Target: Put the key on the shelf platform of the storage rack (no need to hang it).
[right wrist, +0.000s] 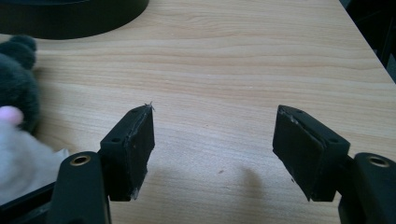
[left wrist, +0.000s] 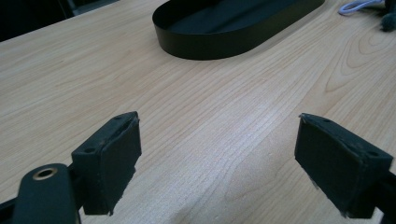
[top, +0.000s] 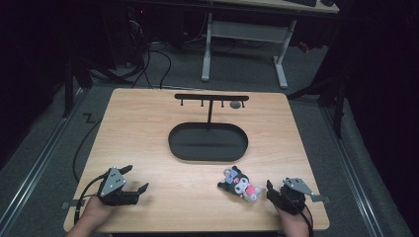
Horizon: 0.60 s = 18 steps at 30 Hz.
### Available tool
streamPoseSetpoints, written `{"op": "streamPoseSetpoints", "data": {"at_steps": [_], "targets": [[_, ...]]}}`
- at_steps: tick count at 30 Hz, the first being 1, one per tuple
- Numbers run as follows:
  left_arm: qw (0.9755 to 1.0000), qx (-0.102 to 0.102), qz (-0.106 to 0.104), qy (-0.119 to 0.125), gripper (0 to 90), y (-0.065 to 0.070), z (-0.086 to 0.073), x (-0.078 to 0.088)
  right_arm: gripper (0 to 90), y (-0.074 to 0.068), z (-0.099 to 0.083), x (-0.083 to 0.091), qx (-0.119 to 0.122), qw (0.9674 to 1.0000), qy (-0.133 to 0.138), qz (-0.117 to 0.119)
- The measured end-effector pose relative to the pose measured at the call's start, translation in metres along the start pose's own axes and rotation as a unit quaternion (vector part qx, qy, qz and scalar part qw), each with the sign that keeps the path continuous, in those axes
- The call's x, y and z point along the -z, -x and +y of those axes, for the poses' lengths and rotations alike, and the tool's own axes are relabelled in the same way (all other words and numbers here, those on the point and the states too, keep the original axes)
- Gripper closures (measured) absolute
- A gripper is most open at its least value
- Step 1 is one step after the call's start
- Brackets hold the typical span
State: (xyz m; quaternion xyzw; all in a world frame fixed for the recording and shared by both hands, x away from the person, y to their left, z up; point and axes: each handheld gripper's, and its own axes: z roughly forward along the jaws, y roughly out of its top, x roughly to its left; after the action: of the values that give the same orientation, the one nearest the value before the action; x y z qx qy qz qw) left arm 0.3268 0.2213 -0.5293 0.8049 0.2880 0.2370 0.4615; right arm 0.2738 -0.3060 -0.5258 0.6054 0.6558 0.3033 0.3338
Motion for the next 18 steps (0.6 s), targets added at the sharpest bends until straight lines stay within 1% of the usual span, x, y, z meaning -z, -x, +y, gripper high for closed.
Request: {"op": "streamPoseSetpoints", "data": {"at_steps": [3, 4, 6, 11, 17, 18], "targets": [[1.0000, 0.002, 0.000, 0.001, 15.5, -0.0003, 0.0000, -0.0003, 29.9, -0.0020, 0.0004, 0.0012, 0.006, 1.0000, 0.003, 0.002], [1.0000, 0.002, 0.001, 0.001, 15.5, -0.0003, 0.0000, -0.0004, 30.0, -0.0028, 0.0006, 0.0020, 0.004, 1.0000, 0.001, 0.001], [1.0000, 0.002, 0.001, 0.001, 15.5, -0.0002, 0.0001, -0.0004, 30.0, -0.0039, 0.0013, 0.0033, 0.010, 1.0000, 0.003, 0.001], [1.0000, 0.002, 0.000, 0.001, 15.5, -0.0002, 0.0000, -0.0003, 30.2, -0.0052, 0.0022, 0.0046, 0.012, 0.9999, 0.004, 0.003], [1.0000, 0.000, 0.000, 0.000, 15.5, 0.0000, 0.0000, 0.0000, 31.0, -0.0049, 0.0029, 0.0041, 0.005, 1.0000, 0.002, 0.005], [1.0000, 0.000, 0.000, 0.000, 15.5, 0.0000, 0.0000, 0.0000, 32.1, -0.0052, 0.0034, 0.0042, -0.004, 0.9999, -0.002, 0.010]]}}
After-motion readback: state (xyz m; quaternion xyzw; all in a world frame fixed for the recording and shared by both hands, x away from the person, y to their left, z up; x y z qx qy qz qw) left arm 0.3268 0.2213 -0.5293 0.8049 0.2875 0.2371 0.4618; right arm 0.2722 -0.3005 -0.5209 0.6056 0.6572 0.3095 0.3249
